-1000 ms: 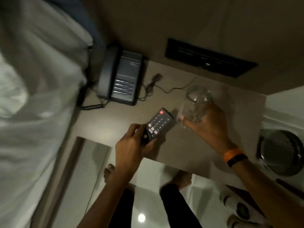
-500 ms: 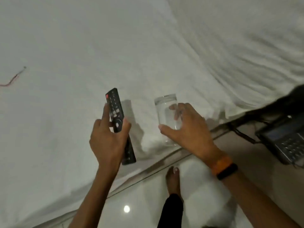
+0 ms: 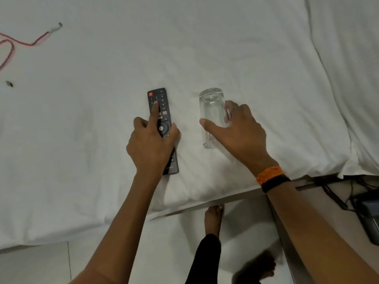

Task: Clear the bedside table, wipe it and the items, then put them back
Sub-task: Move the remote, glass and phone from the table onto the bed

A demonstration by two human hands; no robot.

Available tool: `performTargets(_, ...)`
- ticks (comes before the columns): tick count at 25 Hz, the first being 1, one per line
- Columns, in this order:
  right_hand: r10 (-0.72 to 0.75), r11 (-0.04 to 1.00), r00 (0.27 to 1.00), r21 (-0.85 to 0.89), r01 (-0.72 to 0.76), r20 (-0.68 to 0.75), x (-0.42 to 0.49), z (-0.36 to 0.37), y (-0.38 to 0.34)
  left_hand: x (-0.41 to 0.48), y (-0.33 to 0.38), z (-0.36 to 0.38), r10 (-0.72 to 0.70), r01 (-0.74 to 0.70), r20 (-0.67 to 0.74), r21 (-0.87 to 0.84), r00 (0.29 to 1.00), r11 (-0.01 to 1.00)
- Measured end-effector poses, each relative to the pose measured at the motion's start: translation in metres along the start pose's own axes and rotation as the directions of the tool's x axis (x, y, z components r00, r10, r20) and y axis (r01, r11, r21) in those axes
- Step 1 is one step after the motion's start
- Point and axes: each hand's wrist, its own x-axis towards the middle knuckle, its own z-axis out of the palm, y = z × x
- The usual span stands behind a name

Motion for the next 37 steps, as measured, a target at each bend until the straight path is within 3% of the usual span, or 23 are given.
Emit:
performTargets(3, -0.011, 0.988, 0.964, 0.148, 0.052, -0.267, -0.034, -0.022, 0.032, -0.026, 0.014, -0.015, 0.037, -0.043, -0.134, -0.044, 0.99, 0.998)
performTargets(5, 0.023, 0.967, 0.897, 0.239, 0.093, -0.44, -0.07, -0.043, 0.078, -0.063, 0.045, -0.018, 0.212, -0.258, -0.286, -0.135, 0.935, 0.957)
performTargets(7, 0.153, 0.95, 0.827, 0.311, 0.028, -0.541, -0.111, -0.061, 0.144, -0.117, 0.089, 0.002, 0.466, -0.534, -0.282, -0.262, 0.839, 0.804)
performTargets(8, 0.251, 0.938, 0.772, 0.344, -0.044, -0.584, -0.13, -0.072, 0.183, -0.148, 0.118, 0.022, 0.582, -0.616, -0.209, -0.355, 0.786, 0.704)
performTargets(10, 0.455, 0.878, 0.644, 0.433, -0.207, -0.615, -0.154, -0.085, 0.257, -0.199, 0.171, 0.065, 0.76, -0.634, 0.028, -0.533, 0.649, 0.561)
performTargets(13, 0.746, 0.665, 0.455, 0.59, -0.459, -0.486, -0.172, -0.101, 0.377, -0.251, 0.26, 0.154, 0.828, -0.566, 0.363, -0.607, 0.426, 0.558)
performTargets(15, 0.838, 0.521, 0.437, 0.718, -0.461, -0.328, -0.177, -0.106, 0.441, -0.267, 0.311, 0.217, 0.793, -0.55, 0.522, -0.581, 0.313, 0.6)
performTargets(18, 0.825, 0.477, 0.498, 0.802, -0.361, -0.267, -0.167, -0.104, 0.495, -0.289, 0.369, 0.288, 0.725, -0.574, 0.654, -0.516, 0.216, 0.636)
performTargets(22, 0.834, 0.462, 0.496, 0.796, -0.391, -0.241, -0.162, -0.102, 0.507, -0.309, 0.378, 0.311, 0.671, -0.511, 0.663, -0.472, 0.331, 0.718)
performTargets(25, 0.783, 0.487, 0.584, 0.795, -0.362, -0.214, -0.191, -0.102, 0.468, -0.313, 0.337, 0.277, 0.663, -0.368, 0.601, -0.552, 0.446, 0.748)
performTargets(29, 0.64, 0.707, 0.681, 0.62, -0.341, -0.356, -0.229, -0.1, 0.376, -0.336, 0.256, 0.19, 0.548, -0.074, 0.432, -0.734, 0.716, 0.676)
performTargets(32, 0.382, 0.858, 0.792, 0.501, -0.111, -0.477, -0.232, -0.11, 0.301, -0.336, 0.217, 0.116, 0.276, 0.121, 0.335, -0.804, 0.901, 0.582)
performTargets(34, 0.215, 0.906, 0.811, 0.422, 0.043, -0.545, -0.206, -0.117, 0.249, -0.306, 0.208, 0.076, 0.162, 0.103, 0.216, -0.849, 0.963, 0.519)
performTargets(37, 0.059, 0.915, 0.832, 0.364, 0.177, -0.552, -0.13, -0.125, 0.172, -0.22, 0.208, 0.032, 0.169, -0.058, 0.022, -0.89, 0.985, 0.453)
